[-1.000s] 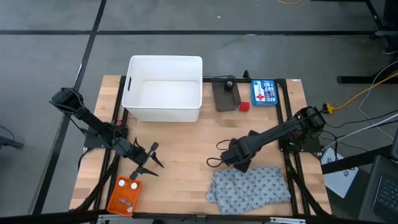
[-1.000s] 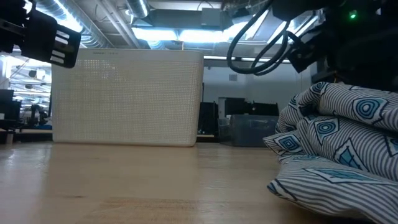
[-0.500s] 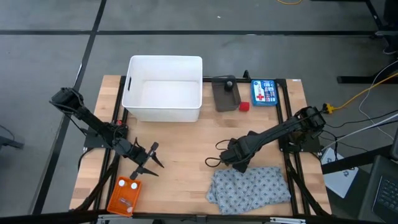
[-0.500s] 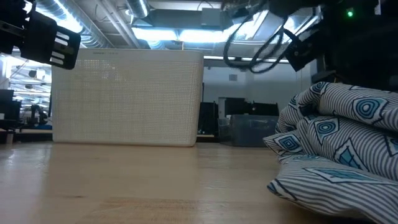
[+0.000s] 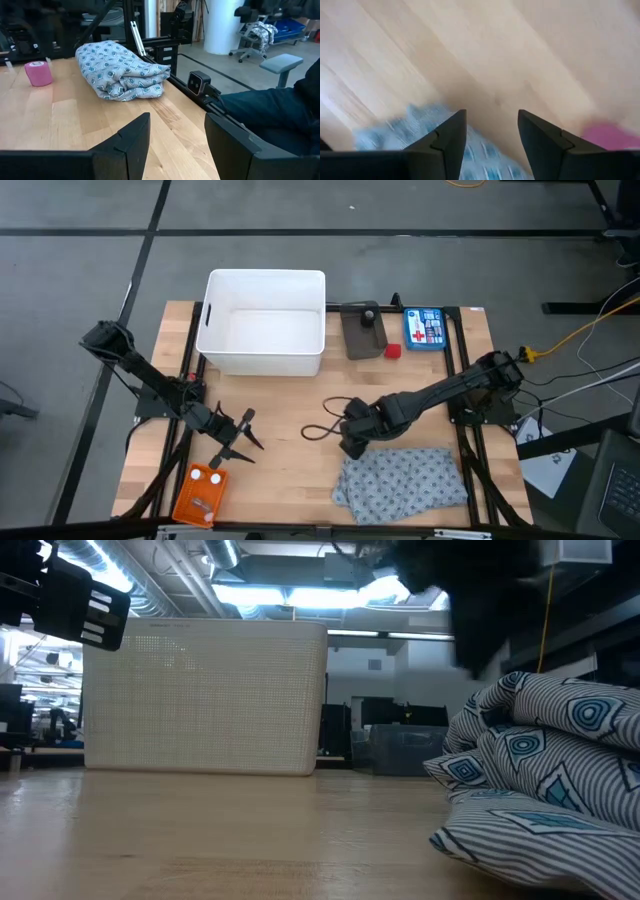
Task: Pick & place medical supplies in basket/bin
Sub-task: Put the pink bandage into the black bin
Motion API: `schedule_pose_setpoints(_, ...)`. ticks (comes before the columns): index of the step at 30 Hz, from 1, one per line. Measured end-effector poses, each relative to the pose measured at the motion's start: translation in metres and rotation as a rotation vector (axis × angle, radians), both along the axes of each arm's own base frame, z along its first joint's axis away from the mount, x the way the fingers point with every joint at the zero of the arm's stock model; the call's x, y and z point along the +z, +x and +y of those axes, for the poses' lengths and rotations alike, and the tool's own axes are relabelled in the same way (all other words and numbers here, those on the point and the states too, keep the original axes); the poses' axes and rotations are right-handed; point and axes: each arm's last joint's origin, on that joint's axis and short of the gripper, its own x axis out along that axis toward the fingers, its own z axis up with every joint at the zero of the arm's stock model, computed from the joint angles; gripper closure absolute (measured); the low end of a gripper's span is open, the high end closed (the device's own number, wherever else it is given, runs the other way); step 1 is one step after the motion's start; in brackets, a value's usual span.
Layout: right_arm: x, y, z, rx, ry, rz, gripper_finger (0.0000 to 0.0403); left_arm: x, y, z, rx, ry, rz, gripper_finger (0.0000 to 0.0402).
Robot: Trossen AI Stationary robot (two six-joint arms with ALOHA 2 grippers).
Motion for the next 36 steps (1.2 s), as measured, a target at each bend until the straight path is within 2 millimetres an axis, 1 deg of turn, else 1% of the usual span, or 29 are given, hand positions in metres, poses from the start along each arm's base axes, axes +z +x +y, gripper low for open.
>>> schedule_pose_setpoints(3,0.012,0.005,0.0,0.01,-0.064,-0.067,0.0225,0.0,0.0,0.0,-0.005,-0.004,0.003,0.0215)
schedule_pose_setpoints(5,0.017,0.005,-0.001,0.008,-0.08,-0.065,0.0225,0.0,0.0,0.0,-0.015,-0.006,0.004,0.0215)
schedule_pose_setpoints(7,0.017,0.0,-0.006,-0.014,-0.101,-0.001,0.0225,0.0,0.0,-0.001,-0.024,-0.007,0.005,0.0215)
schedule_pose_setpoints(10,0.014,-0.012,-0.017,-0.077,-0.143,0.143,0.0225,0.0,0.0,-0.001,-0.024,-0.019,0.012,0.0215)
schedule_pose_setpoints(13,0.014,-0.019,-0.022,-0.11,-0.128,0.139,0.0225,0.0,-0.001,-0.001,-0.028,-0.03,0.02,0.0215)
schedule_pose_setpoints(15,0.019,-0.026,-0.024,-0.124,-0.103,0.073,0.0225,0.0,-0.001,-0.001,-0.031,-0.029,0.021,0.0215)
schedule_pose_setpoints(18,0.017,-0.053,-0.032,-0.195,-0.131,0.056,0.0225,-0.001,-0.001,-0.001,-0.032,-0.036,0.027,0.0215)
schedule_pose_setpoints(22,0.02,-0.092,-0.038,-0.304,-0.101,-0.054,0.0225,-0.001,-0.001,-0.002,-0.046,-0.043,0.034,0.0215)
schedule_pose_setpoints(24,0.021,-0.103,-0.04,-0.356,-0.069,-0.123,0.0225,-0.001,-0.001,-0.002,-0.046,-0.042,0.033,0.0215)
schedule_pose_setpoints(26,0.022,-0.105,-0.038,-0.368,-0.029,-0.193,0.0225,-0.001,-0.001,-0.001,-0.044,-0.041,0.033,0.0215)
schedule_pose_setpoints(27,0.019,-0.104,-0.037,-0.365,-0.011,-0.2,0.0225,-0.001,-0.001,-0.001,-0.043,-0.041,0.033,0.0215)
schedule_pose_setpoints(30,0.004,-0.103,-0.031,-0.339,0.033,-0.139,0.0225,-0.001,-0.001,-0.001,-0.043,-0.041,0.033,0.0215)
schedule_pose_setpoints(34,-0.014,-0.102,-0.026,-0.334,0.013,-0.06,0.0225,-0.001,-0.001,-0.001,-0.042,-0.047,0.036,0.0215)
schedule_pose_setpoints(36,-0.019,-0.101,-0.024,-0.333,0.013,-0.036,0.0225,0.0,-0.001,-0.001,-0.04,-0.049,0.033,0.0215)
